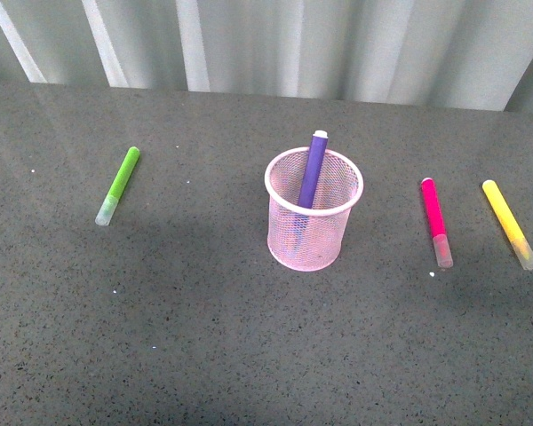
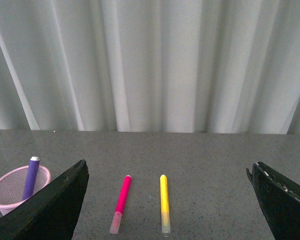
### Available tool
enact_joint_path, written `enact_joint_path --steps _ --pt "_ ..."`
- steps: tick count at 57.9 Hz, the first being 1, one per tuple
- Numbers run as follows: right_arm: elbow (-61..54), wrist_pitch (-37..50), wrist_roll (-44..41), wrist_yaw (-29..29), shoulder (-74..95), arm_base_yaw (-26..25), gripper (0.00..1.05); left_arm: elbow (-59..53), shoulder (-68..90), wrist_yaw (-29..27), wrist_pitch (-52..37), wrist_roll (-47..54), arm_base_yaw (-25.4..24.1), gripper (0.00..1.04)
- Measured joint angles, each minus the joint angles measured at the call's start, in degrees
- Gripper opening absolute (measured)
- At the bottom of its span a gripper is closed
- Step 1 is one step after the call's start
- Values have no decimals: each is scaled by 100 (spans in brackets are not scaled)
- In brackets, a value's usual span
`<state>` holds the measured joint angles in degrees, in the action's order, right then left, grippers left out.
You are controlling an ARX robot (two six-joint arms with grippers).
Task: Insert purple and pink pens into pink cup
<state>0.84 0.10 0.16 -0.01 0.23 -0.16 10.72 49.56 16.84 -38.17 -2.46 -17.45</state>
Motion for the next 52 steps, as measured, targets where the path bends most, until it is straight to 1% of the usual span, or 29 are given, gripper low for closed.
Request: enact_joint_path --steps 8,11,25,33,35,36,37,39,42,52 --pt "0 -2 0 0 0 0 98 -293 -551 -367 223 129 389 11" --pt "0 -2 0 0 0 0 98 -365 -691 -468 299 138 479 4" --pt "0 0 0 0 0 0 98 -673 -1497 -905 791 197 940 4" --pt "0 0 0 0 0 0 98 -789 -1895 -1084 1080 201 1119 4" --pt "0 0 0 0 0 0 98 -817 -2028 -1340 1191 203 1311 4" --pt "0 -2 0 -2 0 0 98 -837 -2120 -1593 1261 203 1469 4" --pt "0 0 0 0 0 0 98 -859 -2164 -1635 1283 201 1550 4" --pt "0 -2 2 0 0 0 98 -951 -2227 -1666 1161 203 1668 4" --pt "0 0 0 -2 0 0 98 -953 -2341 -1652 1204 219 1735 4" --pt "0 -2 2 0 0 0 98 -953 -2782 -1690 1628 219 1746 4"
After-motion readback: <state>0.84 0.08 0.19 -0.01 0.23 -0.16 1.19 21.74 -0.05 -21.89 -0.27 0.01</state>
